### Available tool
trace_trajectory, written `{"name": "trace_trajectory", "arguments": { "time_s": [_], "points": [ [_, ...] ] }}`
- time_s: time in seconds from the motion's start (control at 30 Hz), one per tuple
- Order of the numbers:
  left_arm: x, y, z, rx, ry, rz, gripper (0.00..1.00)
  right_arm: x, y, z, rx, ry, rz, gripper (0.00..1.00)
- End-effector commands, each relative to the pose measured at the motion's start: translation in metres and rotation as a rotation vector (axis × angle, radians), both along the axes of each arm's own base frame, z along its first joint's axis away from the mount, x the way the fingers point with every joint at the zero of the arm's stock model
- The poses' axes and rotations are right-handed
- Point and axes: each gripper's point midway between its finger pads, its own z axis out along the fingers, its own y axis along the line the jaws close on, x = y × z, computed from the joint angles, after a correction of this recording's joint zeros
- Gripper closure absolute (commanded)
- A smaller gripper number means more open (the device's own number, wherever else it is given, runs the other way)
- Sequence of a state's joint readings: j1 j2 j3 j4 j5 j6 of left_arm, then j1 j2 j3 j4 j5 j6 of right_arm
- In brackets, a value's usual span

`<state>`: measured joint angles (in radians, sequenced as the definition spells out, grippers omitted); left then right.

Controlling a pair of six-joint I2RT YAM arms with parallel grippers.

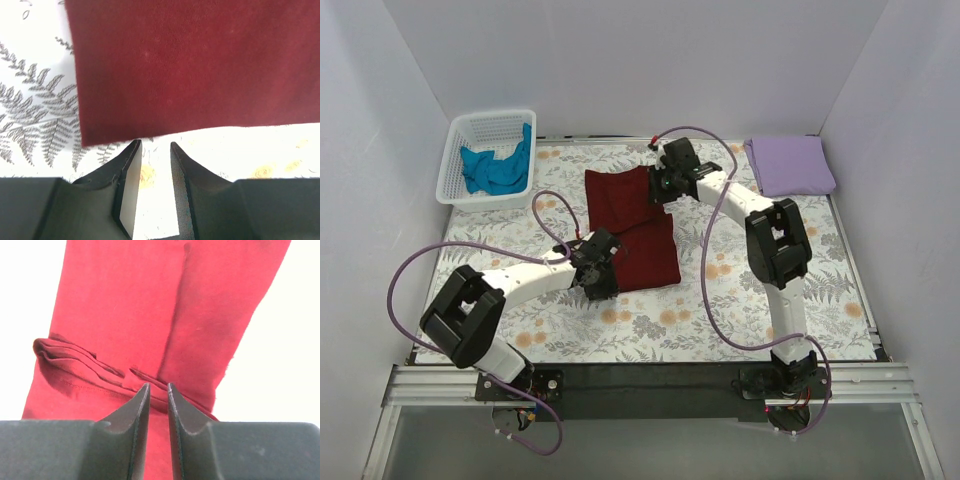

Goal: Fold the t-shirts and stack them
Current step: Fold the tshirt

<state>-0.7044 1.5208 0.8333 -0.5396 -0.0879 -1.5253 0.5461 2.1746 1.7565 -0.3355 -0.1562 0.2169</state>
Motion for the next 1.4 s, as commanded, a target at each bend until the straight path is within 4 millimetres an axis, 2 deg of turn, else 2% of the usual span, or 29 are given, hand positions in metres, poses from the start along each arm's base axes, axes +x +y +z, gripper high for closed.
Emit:
{"name": "trace_trajectory", "arguments": {
  "time_s": [0.0, 0.03, 0.07, 0.1, 0.13, 0.17, 0.2, 0.23, 0.27, 0.3, 0.4, 0.43, 0.5, 0.57, 0.6, 0.63, 0.67, 0.7, 0.77, 0.83, 0.9, 0.97, 1.0, 1.1, 1.13, 1.17, 1.23, 1.27, 1.37],
  "points": [
    [0.000, -0.003, 0.020, -0.048, -0.040, 0.017, 0.72, -0.006, 0.008, 0.053, 0.150, -0.042, 0.084, 0.73],
    [0.002, -0.005, 0.024, -0.064, -0.057, 0.020, 0.71, -0.018, 0.009, 0.070, 0.190, -0.046, 0.117, 0.73],
    [0.005, -0.007, 0.031, -0.082, -0.076, 0.021, 0.71, -0.049, 0.009, 0.051, 0.226, 0.049, 0.174, 0.72],
    [0.008, -0.009, 0.041, -0.108, -0.104, 0.027, 0.71, -0.059, 0.013, 0.056, 0.281, 0.060, 0.192, 0.72],
    [0.012, -0.012, 0.050, -0.132, -0.135, 0.030, 0.71, -0.077, 0.011, 0.070, 0.331, 0.061, 0.216, 0.71],
    [0.014, -0.013, 0.056, -0.149, -0.155, 0.033, 0.71, -0.098, 0.013, 0.074, 0.392, 0.099, 0.260, 0.70],
    [0.018, -0.014, 0.069, -0.181, -0.198, 0.038, 0.71, -0.125, 0.003, 0.049, 0.413, 0.198, 0.237, 0.69],
    [0.023, -0.017, 0.078, -0.209, -0.234, 0.034, 0.71, -0.131, 0.005, 0.071, 0.475, 0.136, 0.265, 0.69],
    [0.026, -0.015, 0.081, -0.220, -0.256, 0.036, 0.71, -0.144, 0.004, 0.072, 0.506, 0.165, 0.278, 0.69],
    [0.030, -0.015, 0.087, -0.233, -0.282, 0.035, 0.72, -0.159, -0.004, 0.063, 0.502, 0.190, 0.273, 0.69],
    [0.047, -0.011, 0.089, -0.248, -0.324, 0.048, 0.72, -0.168, -0.013, 0.053, 0.487, 0.186, 0.259, 0.69],
    [0.055, -0.010, 0.083, -0.240, -0.325, 0.053, 0.72, -0.175, -0.016, 0.048, 0.481, 0.198, 0.256, 0.69],
    [0.072, -0.008, 0.084, -0.225, -0.345, 0.061, 0.75, -0.180, -0.018, 0.048, 0.484, 0.202, 0.258, 0.69],
    [0.086, -0.009, 0.070, -0.180, -0.328, 0.050, 0.76, -0.186, -0.024, 0.045, 0.479, 0.199, 0.247, 0.69],
    [0.098, -0.012, 0.077, -0.181, -0.342, 0.053, 0.77, -0.190, -0.026, 0.049, 0.481, 0.188, 0.251, 0.69],
    [0.103, -0.012, 0.074, -0.169, -0.334, 0.053, 0.79, -0.191, -0.027, 0.050, 0.481, 0.183, 0.250, 0.69],
    [0.109, -0.011, 0.061, -0.138, -0.313, 0.046, 0.80, -0.196, -0.030, 0.046, 0.475, 0.189, 0.245, 0.69],
    [0.119, -0.014, 0.067, -0.141, -0.328, 0.049, 0.81, -0.198, -0.032, 0.050, 0.479, 0.177, 0.247, 0.69],
    [0.131, -0.010, 0.053, -0.104, -0.306, 0.057, 0.84, -0.205, -0.036, 0.046, 0.476, 0.186, 0.244, 0.69],
    [0.147, -0.007, 0.051, -0.085, -0.309, 0.064, 0.86, -0.210, -0.038, 0.050, 0.481, 0.177, 0.246, 0.69],
    [0.157, 0.002, 0.031, -0.053, -0.272, 0.075, 0.87, -0.215, -0.042, 0.050, 0.482, 0.178, 0.241, 0.69],
    [0.174, 0.004, 0.031, -0.050, -0.275, 0.085, 0.87, -0.219, -0.044, 0.051, 0.484, 0.174, 0.242, 0.69],
    [0.179, 0.004, 0.018, -0.034, -0.246, 0.082, 0.87, -0.221, -0.046, 0.051, 0.485, 0.170, 0.240, 0.69],
    [0.203, 0.003, 0.019, -0.019, -0.256, 0.083, 0.87, -0.224, -0.048, 0.050, 0.483, 0.172, 0.234, 0.69],
    [0.206, 0.007, 0.006, 0.008, -0.226, 0.082, 0.87, -0.225, -0.049, 0.049, 0.482, 0.176, 0.234, 0.69],
    [0.223, 0.008, 0.018, -0.001, -0.258, 0.100, 0.87, -0.225, -0.048, 0.048, 0.482, 0.174, 0.233, 0.69],
    [0.235, 0.016, 0.016, 0.015, -0.246, 0.132, 0.87, -0.224, -0.049, 0.046, 0.477, 0.178, 0.228, 0.69],
    [0.249, 0.021, 0.026, 0.004, -0.268, 0.160, 0.86, -0.223, -0.049, 0.045, 0.475, 0.181, 0.224, 0.69],
    [0.261, 0.032, 0.033, -0.018, -0.266, 0.206, 0.85, -0.219, -0.047, 0.041, 0.473, 0.199, 0.206, 0.69]
  ]
}}
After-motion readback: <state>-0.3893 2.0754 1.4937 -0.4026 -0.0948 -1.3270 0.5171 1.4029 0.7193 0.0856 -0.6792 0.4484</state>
